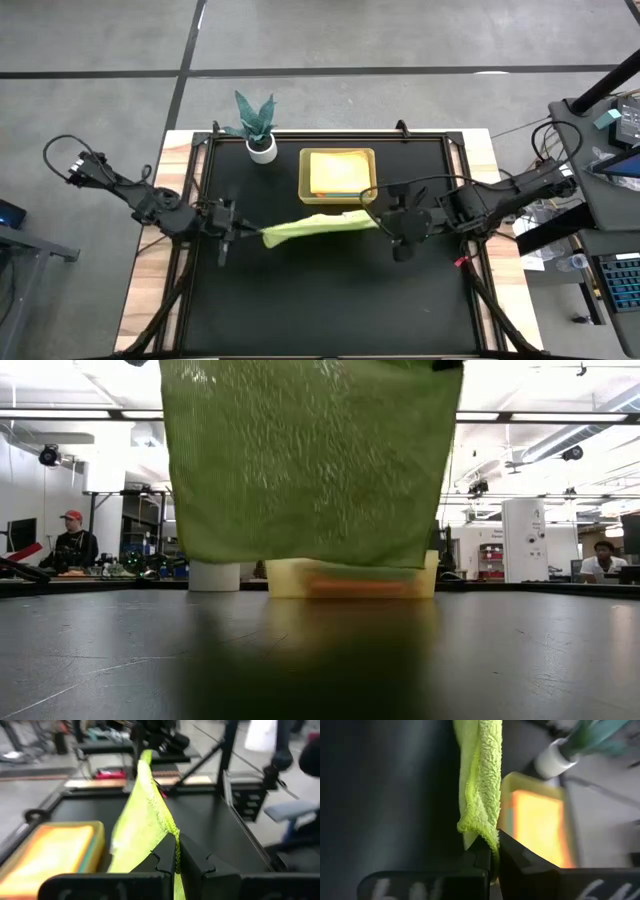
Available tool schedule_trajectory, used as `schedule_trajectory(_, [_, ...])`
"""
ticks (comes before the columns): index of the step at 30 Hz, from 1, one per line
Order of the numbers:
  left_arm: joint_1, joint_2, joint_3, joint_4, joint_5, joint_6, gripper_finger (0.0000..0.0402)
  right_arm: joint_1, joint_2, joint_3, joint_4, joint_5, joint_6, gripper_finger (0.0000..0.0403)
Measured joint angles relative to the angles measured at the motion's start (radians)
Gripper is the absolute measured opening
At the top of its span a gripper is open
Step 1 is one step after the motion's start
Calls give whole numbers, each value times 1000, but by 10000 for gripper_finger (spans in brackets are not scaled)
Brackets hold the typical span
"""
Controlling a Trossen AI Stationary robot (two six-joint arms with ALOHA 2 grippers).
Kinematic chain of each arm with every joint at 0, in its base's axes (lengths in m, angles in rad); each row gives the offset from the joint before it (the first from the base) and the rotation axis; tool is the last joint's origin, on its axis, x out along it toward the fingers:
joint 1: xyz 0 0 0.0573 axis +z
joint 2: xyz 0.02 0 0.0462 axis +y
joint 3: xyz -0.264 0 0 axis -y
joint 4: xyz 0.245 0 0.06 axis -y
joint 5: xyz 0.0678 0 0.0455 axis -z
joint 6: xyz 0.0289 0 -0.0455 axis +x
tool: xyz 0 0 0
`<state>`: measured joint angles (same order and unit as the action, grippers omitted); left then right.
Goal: Fold microfiber towels
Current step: Fold the green towel on the table
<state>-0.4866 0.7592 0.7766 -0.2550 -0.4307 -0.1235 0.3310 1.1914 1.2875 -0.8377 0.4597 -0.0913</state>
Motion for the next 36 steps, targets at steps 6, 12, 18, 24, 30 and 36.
schedule_trajectory(6, [-9,173,-68,114,193,-37,0,51,1,-113,25,-125,142,8])
schedule_trajectory(12, [-46,434,-78,265,261,-185,0,127,2,-279,187,-377,281,8])
schedule_trajectory(18, [-68,681,-49,513,383,-269,0,187,2,-440,441,-530,421,8])
schedule_trajectory(24, [-71,842,-13,535,384,-394,0,194,2,-559,561,-620,525,8])
schedule_trajectory(30, [-32,894,-9,529,343,-391,0,191,2,-628,566,-612,571,8])
schedule_trajectory(36, [24,893,-11,477,303,-382,0,156,2,-645,551,-511,572,8])
